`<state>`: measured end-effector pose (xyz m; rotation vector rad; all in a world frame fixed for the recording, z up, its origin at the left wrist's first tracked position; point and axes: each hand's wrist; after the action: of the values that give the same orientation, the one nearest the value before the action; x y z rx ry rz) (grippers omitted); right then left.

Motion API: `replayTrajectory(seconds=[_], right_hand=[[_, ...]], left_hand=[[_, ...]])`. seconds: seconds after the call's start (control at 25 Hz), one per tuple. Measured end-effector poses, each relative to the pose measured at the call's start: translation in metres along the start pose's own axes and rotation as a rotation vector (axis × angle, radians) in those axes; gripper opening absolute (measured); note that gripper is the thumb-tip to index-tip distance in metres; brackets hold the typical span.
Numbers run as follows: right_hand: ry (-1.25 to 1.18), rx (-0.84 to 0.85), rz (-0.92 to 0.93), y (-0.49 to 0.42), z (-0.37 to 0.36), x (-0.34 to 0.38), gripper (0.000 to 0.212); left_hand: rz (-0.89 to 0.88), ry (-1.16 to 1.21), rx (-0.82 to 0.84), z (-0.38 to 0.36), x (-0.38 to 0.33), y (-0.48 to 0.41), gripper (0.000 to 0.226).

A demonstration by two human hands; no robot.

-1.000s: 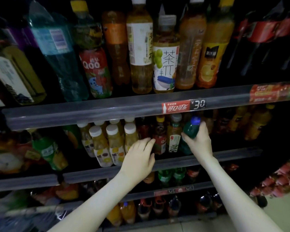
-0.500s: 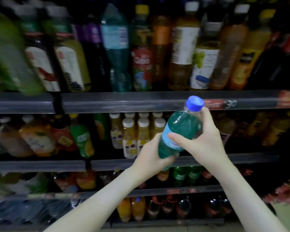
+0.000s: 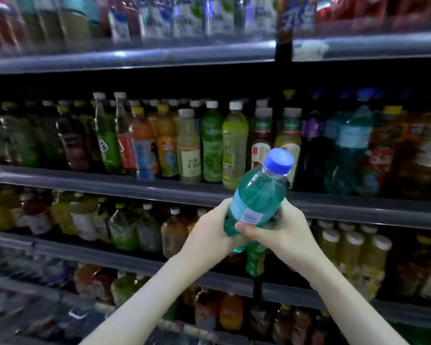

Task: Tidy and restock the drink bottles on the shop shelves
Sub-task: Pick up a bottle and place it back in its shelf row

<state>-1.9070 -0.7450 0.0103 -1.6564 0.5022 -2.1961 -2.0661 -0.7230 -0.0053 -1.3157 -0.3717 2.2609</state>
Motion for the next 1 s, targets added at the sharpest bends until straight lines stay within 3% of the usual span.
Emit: replayTrajectory(seconds=[0.24, 0.44, 0.64, 0.72, 0.88, 1.0], right_hand=[[-0.008, -0.15, 0.126, -0.036, -0.018, 0.016, 0.042], [0.041, -0.209, 0.144, -0.055, 0.005, 0.006, 0.039], [0.118, -0.53, 0.188, -0.049, 0.058, -0.004, 0.042], [0.147, -0.626, 0.189, -0.047, 0.085, -0.005, 0.046], [0.181, -0.6, 0.117, -0.048, 0.117, -0.008, 0.046], [0.157, -0.575, 0.042, -0.052, 0.122, -0.016, 0.041]], left_hand=[[-0.152, -0.232, -0.066, 0.047, 0.027, -0.032, 0.057], [-0.32, -0.29, -0.157, 0.026, 0.041, -0.072, 0.043], [-0.589, -0.295, -0.299, -0.039, 0.016, -0.124, 0.04], [-0.613, -0.171, -0.22, -0.063, -0.003, -0.138, 0.046], [-0.556, 0.038, 0.233, -0.097, -0.038, -0.147, 0.075], [-0.536, -0.011, 0.231, -0.106, -0.037, -0.156, 0.068]])
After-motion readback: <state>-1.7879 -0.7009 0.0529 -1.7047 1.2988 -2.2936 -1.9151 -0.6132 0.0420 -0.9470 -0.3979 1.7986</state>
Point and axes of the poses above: each hand's wrist, its own y-axis away from the middle knuckle, its own z-axis out of the back of the hand, x = y × z, and after that the axes turned 1 degree about y, right-handed
